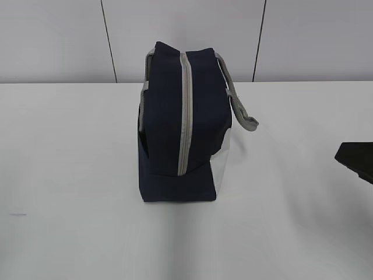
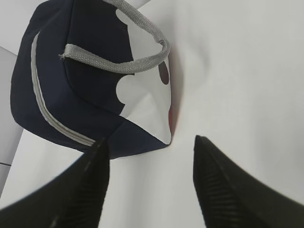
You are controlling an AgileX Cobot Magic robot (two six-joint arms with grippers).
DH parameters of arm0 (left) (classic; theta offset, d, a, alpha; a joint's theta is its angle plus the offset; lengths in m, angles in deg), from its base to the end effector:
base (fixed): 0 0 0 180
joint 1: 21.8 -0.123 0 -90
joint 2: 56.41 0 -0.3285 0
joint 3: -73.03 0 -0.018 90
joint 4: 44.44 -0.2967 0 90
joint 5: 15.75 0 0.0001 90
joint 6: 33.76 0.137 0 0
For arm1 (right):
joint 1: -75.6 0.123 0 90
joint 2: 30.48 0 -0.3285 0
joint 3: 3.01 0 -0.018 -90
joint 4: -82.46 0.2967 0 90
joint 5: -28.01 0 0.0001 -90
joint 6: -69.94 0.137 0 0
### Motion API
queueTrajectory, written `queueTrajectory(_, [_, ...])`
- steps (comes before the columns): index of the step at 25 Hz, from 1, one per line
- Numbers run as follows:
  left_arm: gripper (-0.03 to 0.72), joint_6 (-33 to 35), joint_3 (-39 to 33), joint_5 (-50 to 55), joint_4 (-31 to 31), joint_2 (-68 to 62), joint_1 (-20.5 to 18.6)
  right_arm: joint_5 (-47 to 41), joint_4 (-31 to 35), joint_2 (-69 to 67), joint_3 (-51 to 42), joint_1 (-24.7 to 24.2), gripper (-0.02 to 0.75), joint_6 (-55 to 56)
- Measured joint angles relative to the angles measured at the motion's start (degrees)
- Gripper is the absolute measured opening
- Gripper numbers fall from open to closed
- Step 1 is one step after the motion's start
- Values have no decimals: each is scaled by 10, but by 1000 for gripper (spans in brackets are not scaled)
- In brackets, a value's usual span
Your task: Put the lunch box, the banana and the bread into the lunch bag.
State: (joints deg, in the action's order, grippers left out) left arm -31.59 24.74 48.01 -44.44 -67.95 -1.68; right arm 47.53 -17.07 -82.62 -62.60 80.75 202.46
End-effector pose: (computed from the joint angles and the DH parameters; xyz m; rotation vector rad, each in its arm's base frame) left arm 0.0372 -0.0136 0.2775 0.4180 2.1218 -0.1809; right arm 0.1930 0.0626 0.2344 0.2688 2.0463 0.7495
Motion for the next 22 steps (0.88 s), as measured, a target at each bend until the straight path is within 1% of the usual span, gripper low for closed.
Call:
queueTrajectory(4, [298, 0, 0, 0, 0, 0, 0, 0, 17, 0, 0, 1, 443, -3])
queueTrajectory(7, [288, 0, 0, 0, 0, 0, 0, 0, 67, -5, 0, 6, 442, -57])
queueTrajectory(8, [283, 0, 0, 0, 0, 0, 0, -3, 86, -5, 0, 11, 442, -90])
queueTrajectory(10, [274, 0, 0, 0, 0, 0, 0, -13, 149, -5, 0, 31, 442, -179])
queueTrajectory(12, [269, 0, 0, 0, 0, 0, 0, -32, 214, -5, 0, 60, 442, -296])
queueTrajectory(15, [260, 0, 0, 0, 0, 0, 0, -97, 346, -5, 0, 123, 442, -488])
queueTrajectory(16, [256, 0, 0, -1, 0, 0, 0, -123, 406, -5, 0, 148, 441, -566])
queueTrajectory(17, [251, 0, 0, -1, 0, 0, 0, -157, 482, -5, 0, 174, 441, -640])
queueTrajectory(18, [249, 0, 0, -1, 0, 0, 0, -195, 569, -5, 1, 199, 441, -738])
queueTrajectory(20, [247, 0, 0, -1, 0, 0, 0, -268, 727, -5, 14, 233, 441, -935])
queueTrajectory(21, [246, 0, 0, -1, 0, 0, 0, -309, 813, -5, 27, 244, 441, -1016])
queueTrajectory(22, [245, 0, 0, -1, 0, 0, 0, -353, 881, -5, 44, 248, 441, -1113])
